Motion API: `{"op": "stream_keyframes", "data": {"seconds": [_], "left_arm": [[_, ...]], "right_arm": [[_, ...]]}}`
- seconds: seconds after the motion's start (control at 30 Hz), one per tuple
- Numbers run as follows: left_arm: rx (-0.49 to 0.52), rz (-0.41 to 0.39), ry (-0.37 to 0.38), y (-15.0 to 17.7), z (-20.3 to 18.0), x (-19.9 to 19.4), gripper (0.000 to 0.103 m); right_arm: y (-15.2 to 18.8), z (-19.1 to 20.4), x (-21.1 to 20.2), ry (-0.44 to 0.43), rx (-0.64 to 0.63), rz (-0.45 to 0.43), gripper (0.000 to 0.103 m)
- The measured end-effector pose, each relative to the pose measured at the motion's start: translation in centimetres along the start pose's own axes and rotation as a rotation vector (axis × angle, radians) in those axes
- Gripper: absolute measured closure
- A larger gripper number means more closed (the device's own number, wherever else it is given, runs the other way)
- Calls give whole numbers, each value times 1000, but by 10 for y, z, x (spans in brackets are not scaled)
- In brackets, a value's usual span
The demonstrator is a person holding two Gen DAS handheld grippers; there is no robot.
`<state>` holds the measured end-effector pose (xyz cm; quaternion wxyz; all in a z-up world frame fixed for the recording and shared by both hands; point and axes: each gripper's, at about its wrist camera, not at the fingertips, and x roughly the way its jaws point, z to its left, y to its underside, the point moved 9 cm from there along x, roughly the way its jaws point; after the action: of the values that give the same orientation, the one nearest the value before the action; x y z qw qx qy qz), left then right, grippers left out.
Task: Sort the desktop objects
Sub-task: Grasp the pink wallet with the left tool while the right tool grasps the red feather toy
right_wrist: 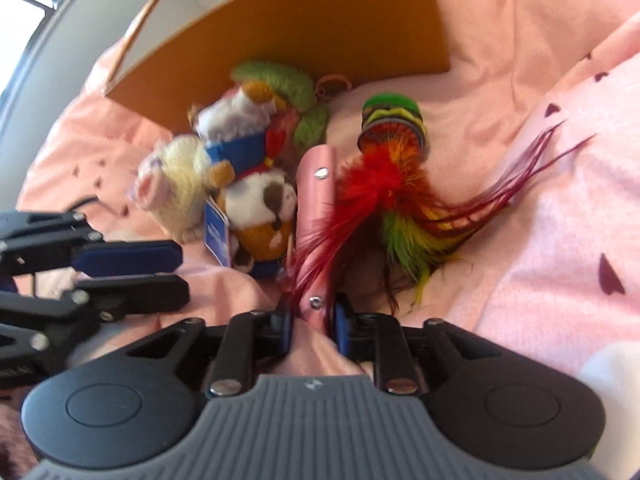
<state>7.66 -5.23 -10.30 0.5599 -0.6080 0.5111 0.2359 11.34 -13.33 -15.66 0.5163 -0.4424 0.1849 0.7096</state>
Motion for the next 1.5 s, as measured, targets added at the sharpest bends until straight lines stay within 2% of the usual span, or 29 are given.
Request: {"op": "stream_keyframes", "data": {"seconds": [0.1,0.2,0.23,0.27,0.3,0.43,0.57,0.73,0.8,0.87,0.9,1.03,1.23,1.3,1.33,1.37,1.5], "left_arm": [[53,-18,-35,-4,-2,0,74],[93,-37,-55,-11,-6,2,68],[102,-44,-59,-13,-8,3,62],[110,-49,-65,-15,-10,4,49],[121,-58,-72,-17,-12,6,44],[113,-42,-74,-20,-19,18,40],[42,0,-78,-18,-17,33,40],[-20,17,-98,-13,-8,40,41],[-58,22,-94,-13,-4,44,46],[-104,36,-77,-11,1,47,61],[-123,37,-60,-10,2,47,63],[-151,4,-59,-10,6,39,69],[-241,-67,-71,-13,20,25,72],[-267,-81,-72,-16,25,24,73],[-274,-86,-72,-19,28,26,73],[-279,-89,-70,-21,31,26,73],[-286,-94,-68,-24,32,27,73]], "right_arm": [[-18,2,-19,-35,49,-91,84],[-34,7,-34,-32,51,-161,84],[-39,8,-34,-28,54,-168,84],[-42,11,-34,-27,58,-172,83],[-53,11,-36,-27,64,-175,83],[-49,5,-37,-45,78,-180,81],[-42,6,-33,-113,118,-144,79],[-37,9,-29,-131,146,-136,74],[-36,10,-31,-135,144,-138,72],[-37,12,-33,-127,127,-148,72],[-37,12,-36,-123,115,-159,72],[-39,7,-50,-44,60,-222,72],[-36,-9,-71,156,-46,-334,67],[-35,-12,-71,213,-88,-339,65],[-34,-16,-67,232,-99,-331,60],[-34,-18,-63,240,-102,-323,57],[-39,-26,-45,230,-96,-285,57]]}}
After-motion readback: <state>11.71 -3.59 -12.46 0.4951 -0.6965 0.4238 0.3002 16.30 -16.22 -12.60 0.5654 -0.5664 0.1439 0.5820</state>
